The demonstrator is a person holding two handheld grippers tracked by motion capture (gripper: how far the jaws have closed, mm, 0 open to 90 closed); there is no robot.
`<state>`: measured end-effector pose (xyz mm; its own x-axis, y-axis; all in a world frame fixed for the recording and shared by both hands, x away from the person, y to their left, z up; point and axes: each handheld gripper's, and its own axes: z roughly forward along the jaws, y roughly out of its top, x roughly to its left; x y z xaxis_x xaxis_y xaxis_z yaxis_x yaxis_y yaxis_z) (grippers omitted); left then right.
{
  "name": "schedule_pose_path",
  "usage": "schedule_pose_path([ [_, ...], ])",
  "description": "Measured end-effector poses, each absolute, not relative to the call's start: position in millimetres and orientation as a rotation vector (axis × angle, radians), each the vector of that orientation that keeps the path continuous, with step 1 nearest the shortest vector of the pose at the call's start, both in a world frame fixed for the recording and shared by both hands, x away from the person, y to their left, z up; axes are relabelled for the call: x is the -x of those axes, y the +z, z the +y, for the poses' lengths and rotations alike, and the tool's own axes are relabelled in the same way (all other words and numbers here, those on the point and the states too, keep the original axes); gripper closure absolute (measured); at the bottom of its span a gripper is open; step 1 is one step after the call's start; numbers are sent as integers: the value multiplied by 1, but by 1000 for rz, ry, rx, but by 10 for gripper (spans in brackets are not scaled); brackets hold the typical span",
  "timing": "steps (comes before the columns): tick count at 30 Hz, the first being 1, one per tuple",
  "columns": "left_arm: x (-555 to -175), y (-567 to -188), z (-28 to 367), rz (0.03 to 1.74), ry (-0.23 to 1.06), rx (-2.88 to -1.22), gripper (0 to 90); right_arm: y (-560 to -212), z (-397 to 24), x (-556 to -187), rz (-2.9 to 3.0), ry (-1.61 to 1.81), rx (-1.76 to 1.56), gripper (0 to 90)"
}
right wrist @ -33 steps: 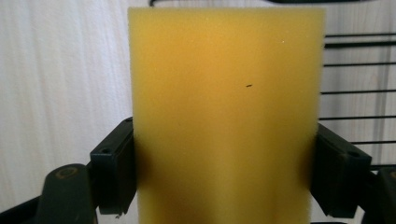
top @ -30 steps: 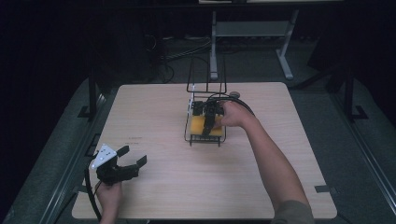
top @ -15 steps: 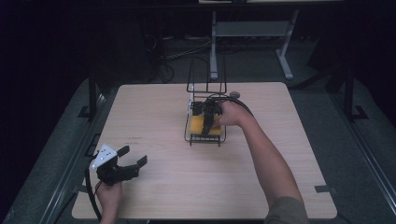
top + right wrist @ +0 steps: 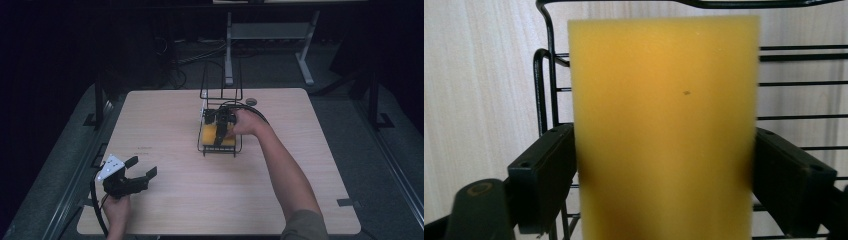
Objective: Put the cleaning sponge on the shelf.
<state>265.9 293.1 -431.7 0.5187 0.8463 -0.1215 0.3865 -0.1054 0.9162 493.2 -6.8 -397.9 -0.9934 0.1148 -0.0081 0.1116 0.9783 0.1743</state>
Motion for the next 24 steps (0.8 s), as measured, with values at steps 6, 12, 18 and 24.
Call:
schedule_pose_path([
  [6, -266, -432, 293, 1050, 546, -1707, 130, -395, -9, -492, 3101, 266, -179, 160],
  [12, -266, -432, 293, 1049, 544, -1708, 129, -392, -10, -490, 3095, 258, -171, 154],
  [18, -266, -432, 292, 1048, 542, -1704, 130, -384, -10, -487, 3083, 259, -191, 151],
  [24, -266, -432, 292, 1048, 542, -1705, 130, -378, -12, -486, 3078, 256, -183, 151],
])
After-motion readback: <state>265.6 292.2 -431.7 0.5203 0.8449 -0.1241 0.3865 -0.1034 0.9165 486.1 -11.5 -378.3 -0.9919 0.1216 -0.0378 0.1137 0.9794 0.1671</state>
